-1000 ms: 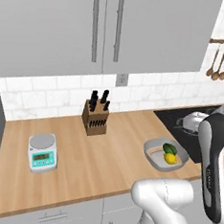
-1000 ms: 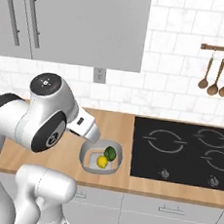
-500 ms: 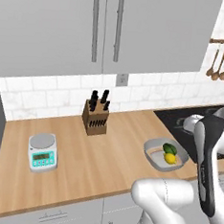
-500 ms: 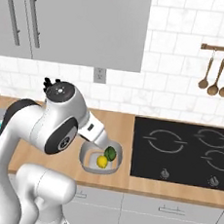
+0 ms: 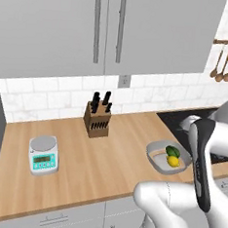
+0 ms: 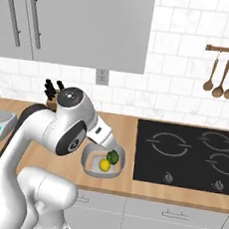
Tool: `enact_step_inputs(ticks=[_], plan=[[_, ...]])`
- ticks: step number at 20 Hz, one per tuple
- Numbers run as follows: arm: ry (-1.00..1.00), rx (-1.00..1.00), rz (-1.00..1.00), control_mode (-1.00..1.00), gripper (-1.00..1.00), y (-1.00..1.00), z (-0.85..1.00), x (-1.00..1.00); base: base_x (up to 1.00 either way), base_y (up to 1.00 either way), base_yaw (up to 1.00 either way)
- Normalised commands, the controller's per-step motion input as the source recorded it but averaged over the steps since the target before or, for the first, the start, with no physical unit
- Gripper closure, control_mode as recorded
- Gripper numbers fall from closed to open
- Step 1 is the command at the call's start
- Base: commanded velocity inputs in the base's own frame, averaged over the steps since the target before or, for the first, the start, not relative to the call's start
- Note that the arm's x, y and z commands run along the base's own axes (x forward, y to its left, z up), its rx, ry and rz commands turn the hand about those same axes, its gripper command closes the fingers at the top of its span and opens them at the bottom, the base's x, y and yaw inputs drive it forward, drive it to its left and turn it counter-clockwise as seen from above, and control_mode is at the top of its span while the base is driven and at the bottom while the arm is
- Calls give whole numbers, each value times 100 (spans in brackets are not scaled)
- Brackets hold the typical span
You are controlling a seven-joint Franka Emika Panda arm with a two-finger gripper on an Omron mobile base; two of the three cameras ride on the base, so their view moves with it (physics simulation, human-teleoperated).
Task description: Take the meat container that has the steak and place it on the second highest rack of the freezer. Then take the vegetable container that has the avocado and lemon and place it on the highest rack of the freezer.
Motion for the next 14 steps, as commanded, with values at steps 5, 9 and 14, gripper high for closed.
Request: enact_step_inputs(ticks=[5,9,14], plan=[[-1,0,0,-100,-100,-15,-27,7,0,0,0],[3,0,0,-100,-100,-8,-24,0,0,0,0],[21,1,0,-100,-100,-1,-5,0,0,0,0]])
